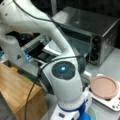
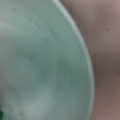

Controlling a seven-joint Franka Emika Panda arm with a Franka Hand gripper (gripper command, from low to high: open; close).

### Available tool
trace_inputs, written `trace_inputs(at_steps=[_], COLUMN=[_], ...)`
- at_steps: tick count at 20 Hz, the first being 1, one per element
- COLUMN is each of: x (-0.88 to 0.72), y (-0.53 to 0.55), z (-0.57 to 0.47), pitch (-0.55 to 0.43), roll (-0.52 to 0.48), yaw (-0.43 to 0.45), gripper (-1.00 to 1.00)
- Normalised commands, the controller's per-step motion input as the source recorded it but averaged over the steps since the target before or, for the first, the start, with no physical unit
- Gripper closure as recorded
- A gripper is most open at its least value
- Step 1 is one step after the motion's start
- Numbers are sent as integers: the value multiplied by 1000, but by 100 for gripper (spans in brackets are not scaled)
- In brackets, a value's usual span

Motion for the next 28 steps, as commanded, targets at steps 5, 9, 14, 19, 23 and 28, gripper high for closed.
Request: trace_inputs(at_steps=[5,9,14,19,23,28], x=[125,-12,-233,-553,-787,-779], y=[267,339,440,568,565,374], z=[369,267,144,108,110,3], pitch=[293,248,178,87,-3,-141], roll=[-115,-130,-138,-164,-197,-170], yaw=[-83,-94,-106,-130,-96,-40], gripper=[-100,-100,-100,-100,-100,-100])
